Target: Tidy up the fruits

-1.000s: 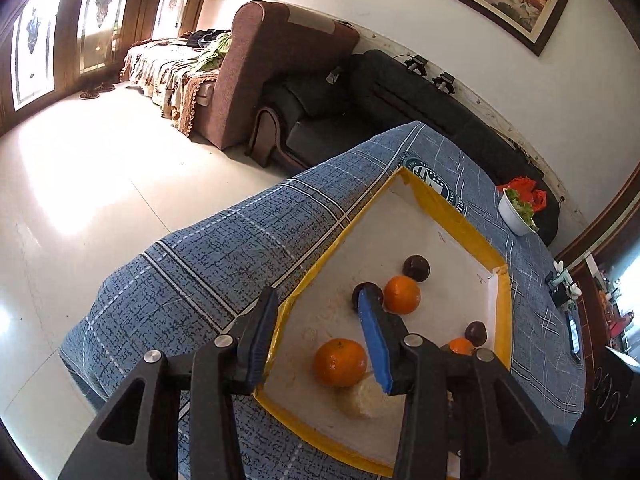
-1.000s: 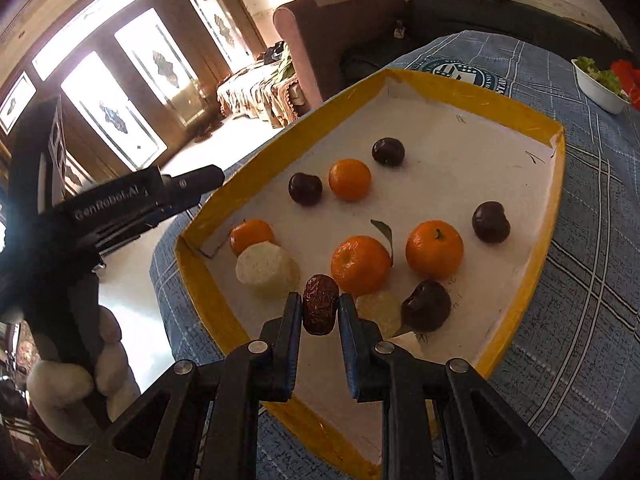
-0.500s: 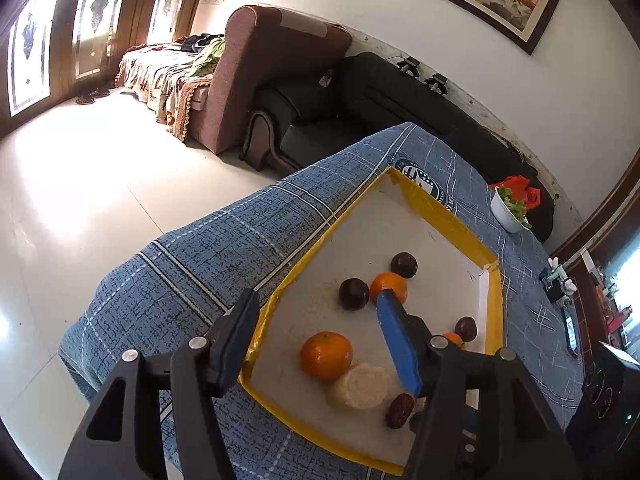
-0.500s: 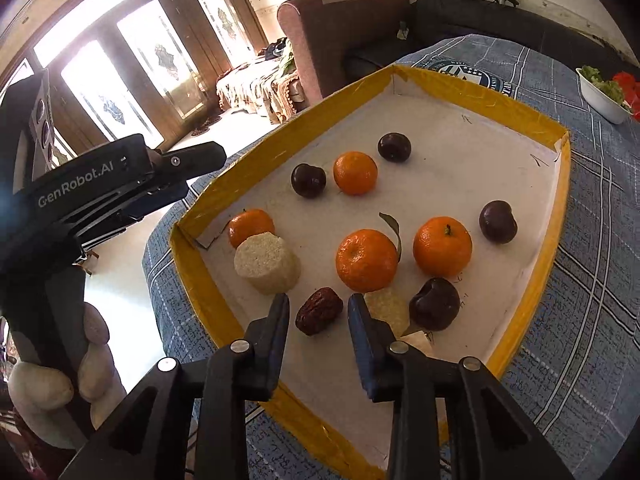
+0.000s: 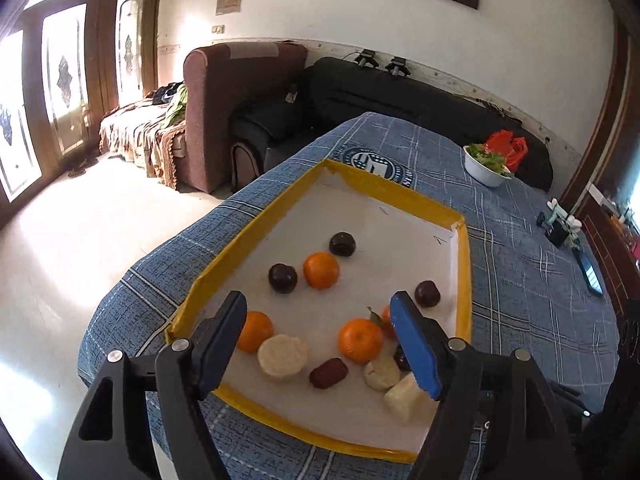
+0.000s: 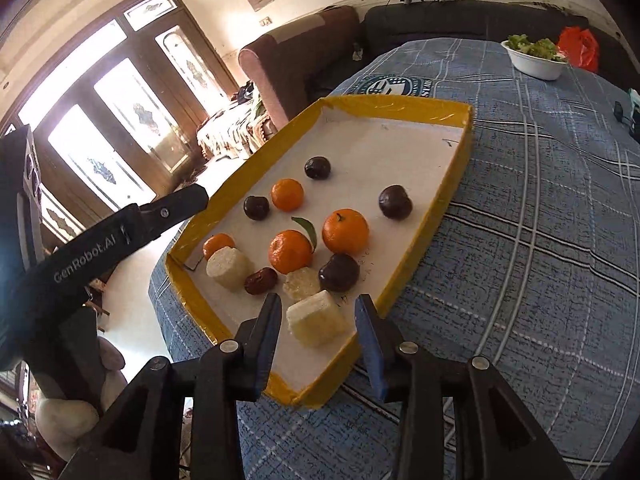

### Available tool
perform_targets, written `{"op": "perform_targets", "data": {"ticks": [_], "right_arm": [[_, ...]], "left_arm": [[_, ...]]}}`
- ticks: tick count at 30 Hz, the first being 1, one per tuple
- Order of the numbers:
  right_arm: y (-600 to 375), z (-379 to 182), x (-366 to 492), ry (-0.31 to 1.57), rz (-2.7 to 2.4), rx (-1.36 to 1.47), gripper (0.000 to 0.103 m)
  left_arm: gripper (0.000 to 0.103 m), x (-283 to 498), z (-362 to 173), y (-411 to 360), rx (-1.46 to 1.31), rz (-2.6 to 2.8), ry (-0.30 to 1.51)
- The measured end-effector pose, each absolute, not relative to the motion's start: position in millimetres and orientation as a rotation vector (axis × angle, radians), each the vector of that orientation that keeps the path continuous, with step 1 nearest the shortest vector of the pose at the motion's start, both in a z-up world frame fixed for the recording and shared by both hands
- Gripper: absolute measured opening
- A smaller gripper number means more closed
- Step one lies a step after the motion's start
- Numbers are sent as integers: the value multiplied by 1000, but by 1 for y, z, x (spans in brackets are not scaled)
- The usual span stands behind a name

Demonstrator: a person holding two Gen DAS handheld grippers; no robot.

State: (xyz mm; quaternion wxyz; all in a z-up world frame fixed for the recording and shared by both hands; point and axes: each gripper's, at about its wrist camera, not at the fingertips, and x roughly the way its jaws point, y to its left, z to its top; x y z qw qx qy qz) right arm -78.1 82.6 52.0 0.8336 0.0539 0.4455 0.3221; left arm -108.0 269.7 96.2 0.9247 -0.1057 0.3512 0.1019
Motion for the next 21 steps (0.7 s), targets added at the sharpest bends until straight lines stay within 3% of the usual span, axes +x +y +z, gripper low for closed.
{"op": "perform_targets", "data": {"ticks": [8, 21], "right_arm": [[37, 62, -87, 893, 626, 199, 49], [-4, 61, -105, 871, 592, 257, 52]], "left_arm": [[81, -119, 115, 215, -64, 201, 669], [84, -123, 114, 171, 14, 161, 683]]}}
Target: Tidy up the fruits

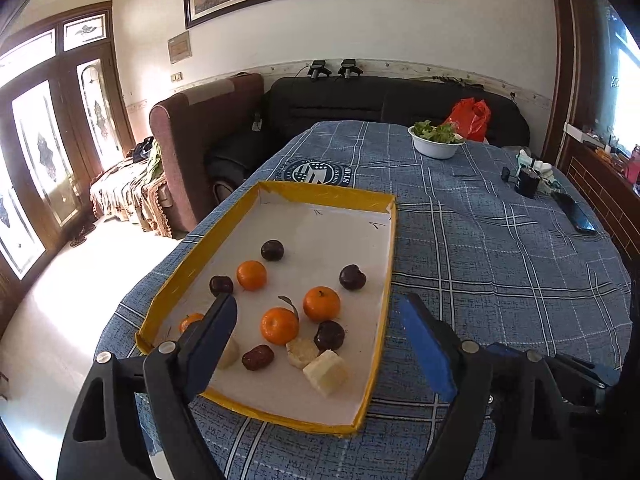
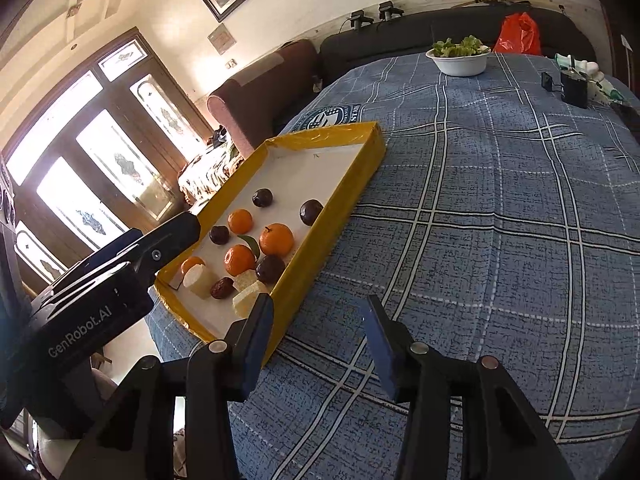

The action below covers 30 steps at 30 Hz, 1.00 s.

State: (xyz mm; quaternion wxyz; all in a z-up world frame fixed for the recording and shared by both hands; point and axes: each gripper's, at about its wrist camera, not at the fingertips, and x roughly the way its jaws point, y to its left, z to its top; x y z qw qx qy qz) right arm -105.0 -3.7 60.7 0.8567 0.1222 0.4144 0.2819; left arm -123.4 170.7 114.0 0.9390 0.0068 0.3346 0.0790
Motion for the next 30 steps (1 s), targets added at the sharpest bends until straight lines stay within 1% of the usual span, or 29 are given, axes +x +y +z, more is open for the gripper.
{"op": "perform_targets", "data": {"ticks": [2, 8, 9, 11, 17, 19, 22, 24, 26, 27, 30], "right_arm": [[-6, 61, -107, 867, 587, 258, 54], [-4, 63, -114, 854, 587, 238, 55], [-3, 64, -116, 848, 584, 230, 56], [-3, 66, -117, 837, 576, 219, 61], [0, 66, -119, 831, 560, 201, 64], [1, 65, -119, 833, 556, 192, 64], [7, 65, -121, 820, 548, 159, 64], [12, 68, -125, 798, 543, 127, 64], [16, 71, -129, 772, 545, 100, 65], [18, 73, -132, 755, 548, 86, 66], [26, 77, -138, 718, 557, 46, 75]], "left_arm": [[84, -125, 115, 167, 23, 158, 682], [85, -128, 115, 164, 22, 154, 678], [86, -128, 115, 165, 20, 155, 679], [86, -130, 114, 166, 18, 157, 682], [87, -131, 110, 173, -7, 177, 687], [87, -136, 114, 177, -22, 198, 654], [89, -152, 130, 181, -13, 297, 529], [102, -167, 144, 181, 14, 401, 424], [103, -184, 157, 180, 31, 505, 325], [103, -190, 160, 179, 34, 535, 297], [103, -201, 156, 179, 37, 558, 284]]}}
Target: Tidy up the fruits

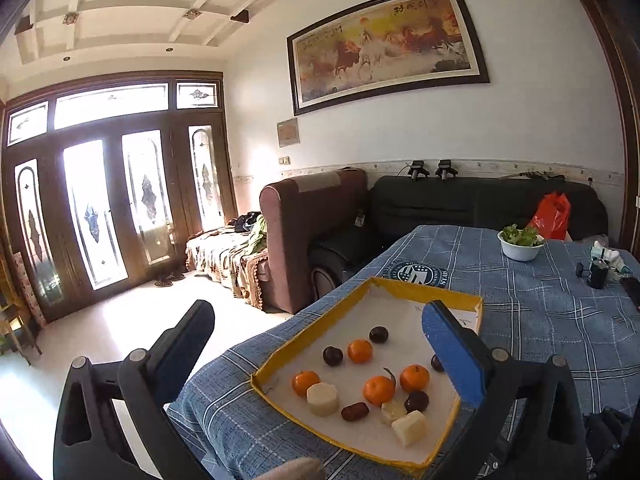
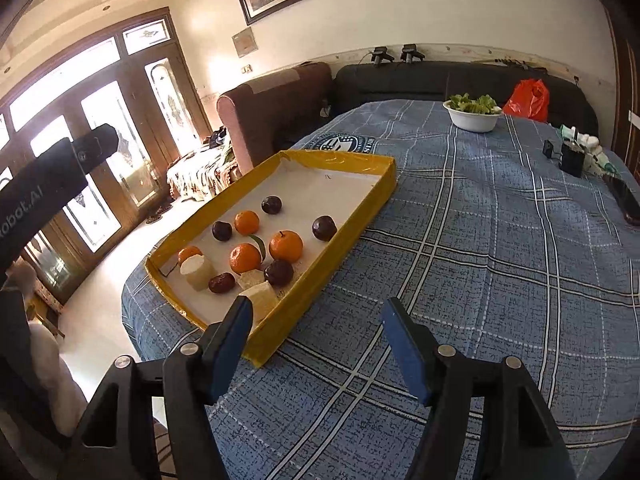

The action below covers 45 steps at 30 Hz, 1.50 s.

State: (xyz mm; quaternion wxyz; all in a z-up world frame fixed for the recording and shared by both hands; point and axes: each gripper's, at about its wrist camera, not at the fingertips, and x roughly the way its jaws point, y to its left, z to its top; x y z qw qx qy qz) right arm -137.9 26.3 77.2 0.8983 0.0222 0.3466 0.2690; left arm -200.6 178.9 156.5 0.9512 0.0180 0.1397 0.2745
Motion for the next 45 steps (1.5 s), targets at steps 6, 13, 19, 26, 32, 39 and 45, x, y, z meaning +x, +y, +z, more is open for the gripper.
{"op": "perform_targets", "data": {"ticks": [6, 13, 19, 26, 32, 39, 45], "right_arm": [[35, 70, -137, 731, 562, 12, 75], [44, 64, -136, 752, 540, -29, 78], [56, 63, -134, 757, 538, -66, 79], [66, 60, -132, 771, 542, -89, 79], [74, 57, -130, 786, 537, -107, 79], [84, 54, -129, 799, 531, -134, 79], [90, 53, -128, 810, 522, -156, 79]], "left_arm": [[103, -179, 137, 191, -15, 448, 440], [103, -160, 110, 210, -119, 408, 558], [103, -161, 102, 222, -153, 413, 592], [103, -160, 100, 231, -174, 419, 604], [103, -159, 94, 241, -205, 419, 622], [103, -157, 89, 250, -242, 416, 647], [103, -158, 88, 256, -261, 421, 655]]}}
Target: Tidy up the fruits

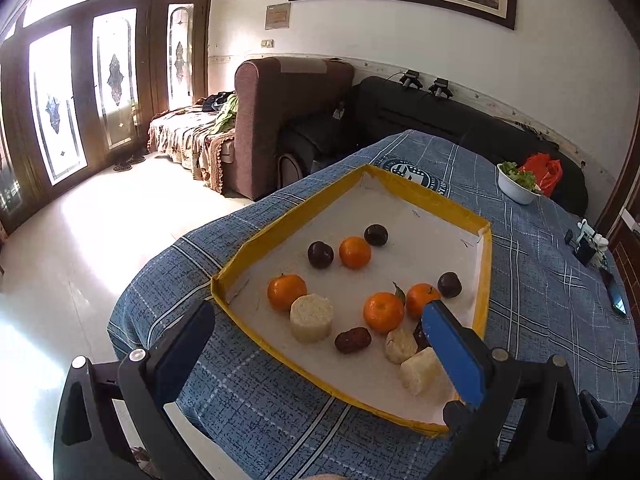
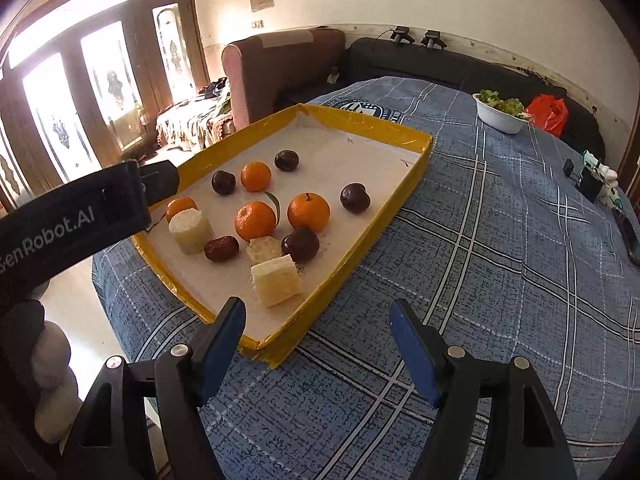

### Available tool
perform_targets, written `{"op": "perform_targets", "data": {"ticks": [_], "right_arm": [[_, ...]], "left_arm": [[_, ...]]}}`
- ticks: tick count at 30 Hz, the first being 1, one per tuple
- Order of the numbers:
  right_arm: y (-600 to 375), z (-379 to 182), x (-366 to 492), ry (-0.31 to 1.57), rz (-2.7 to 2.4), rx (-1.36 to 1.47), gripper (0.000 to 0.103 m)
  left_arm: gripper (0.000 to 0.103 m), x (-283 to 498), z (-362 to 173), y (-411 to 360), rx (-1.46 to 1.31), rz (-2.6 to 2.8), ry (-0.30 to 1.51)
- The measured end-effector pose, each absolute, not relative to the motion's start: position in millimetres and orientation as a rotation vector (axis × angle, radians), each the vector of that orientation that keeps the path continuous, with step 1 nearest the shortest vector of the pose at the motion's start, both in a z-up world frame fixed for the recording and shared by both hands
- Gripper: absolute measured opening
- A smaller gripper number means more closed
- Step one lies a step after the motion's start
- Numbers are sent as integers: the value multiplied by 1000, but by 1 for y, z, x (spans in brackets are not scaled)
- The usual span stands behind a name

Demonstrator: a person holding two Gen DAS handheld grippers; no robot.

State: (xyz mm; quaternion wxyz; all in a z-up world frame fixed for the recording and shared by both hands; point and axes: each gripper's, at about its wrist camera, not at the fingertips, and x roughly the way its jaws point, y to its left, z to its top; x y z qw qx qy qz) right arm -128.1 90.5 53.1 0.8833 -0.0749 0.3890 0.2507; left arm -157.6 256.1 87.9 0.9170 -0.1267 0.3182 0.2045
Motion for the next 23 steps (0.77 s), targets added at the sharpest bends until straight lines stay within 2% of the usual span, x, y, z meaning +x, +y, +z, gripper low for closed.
{"op": "perform_targets", "data": {"ticks": [23], "right_arm": [[101, 56, -121, 824, 492, -178, 81]], "left_arm": [[103, -156, 89, 258, -261, 415, 681]]}}
